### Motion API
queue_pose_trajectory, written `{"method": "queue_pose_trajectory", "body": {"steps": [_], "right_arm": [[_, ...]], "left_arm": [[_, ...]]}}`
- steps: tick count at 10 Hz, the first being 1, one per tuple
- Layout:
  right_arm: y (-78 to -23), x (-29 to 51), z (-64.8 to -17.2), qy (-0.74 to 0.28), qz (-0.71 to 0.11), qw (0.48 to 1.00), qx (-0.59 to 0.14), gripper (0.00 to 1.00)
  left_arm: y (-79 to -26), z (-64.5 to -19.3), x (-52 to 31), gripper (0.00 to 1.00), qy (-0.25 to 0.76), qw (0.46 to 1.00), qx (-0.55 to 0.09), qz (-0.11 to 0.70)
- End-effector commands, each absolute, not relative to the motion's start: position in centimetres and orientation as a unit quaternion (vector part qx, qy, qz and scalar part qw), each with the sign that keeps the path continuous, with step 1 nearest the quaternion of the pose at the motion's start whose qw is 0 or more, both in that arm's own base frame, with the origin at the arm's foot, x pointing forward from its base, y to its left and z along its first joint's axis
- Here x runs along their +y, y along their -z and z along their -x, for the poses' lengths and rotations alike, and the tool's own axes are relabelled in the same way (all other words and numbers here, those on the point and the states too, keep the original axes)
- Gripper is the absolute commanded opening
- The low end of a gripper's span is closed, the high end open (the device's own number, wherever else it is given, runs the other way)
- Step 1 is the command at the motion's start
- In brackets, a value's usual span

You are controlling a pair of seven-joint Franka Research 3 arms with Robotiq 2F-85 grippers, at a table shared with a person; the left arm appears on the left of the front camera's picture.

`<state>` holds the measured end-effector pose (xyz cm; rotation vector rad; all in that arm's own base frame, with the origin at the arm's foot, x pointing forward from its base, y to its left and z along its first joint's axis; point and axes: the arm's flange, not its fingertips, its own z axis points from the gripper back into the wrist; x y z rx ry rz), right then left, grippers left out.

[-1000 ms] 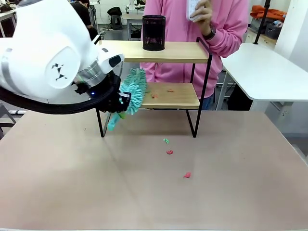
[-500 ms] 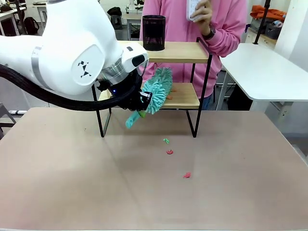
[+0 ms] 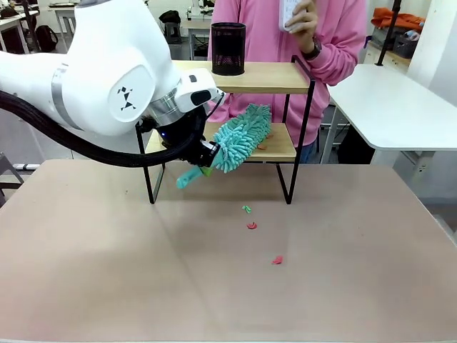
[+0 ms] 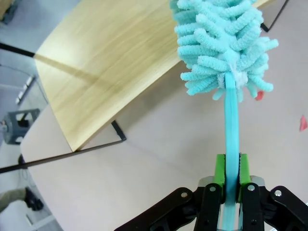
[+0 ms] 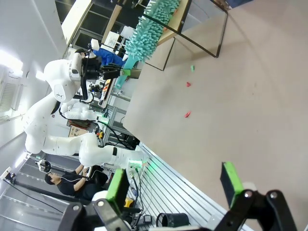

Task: Clean the shelf.
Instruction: Clean the remaining tier of the Shelf with the Duster once objects are removed.

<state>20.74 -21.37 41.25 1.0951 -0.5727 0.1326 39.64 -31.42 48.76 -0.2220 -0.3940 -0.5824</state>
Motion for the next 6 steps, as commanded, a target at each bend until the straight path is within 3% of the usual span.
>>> {"method": "queue_pose_trajectory", "body": {"steps": [1,6], "right_arm": [[-41.5,-21.4,-21.0,-0.069,-0.516,0.806,-0.281,1.00],[-41.5,-21.4,-21.0,-0.069,-0.516,0.806,-0.281,1.00]], "left_arm": [[-49.1,-39.4,-29.0,0.12,0.349,0.915,-0.174,0.108],[-50.0,-37.8,-23.6,0.12,0.486,0.848,-0.133,0.166]]}}
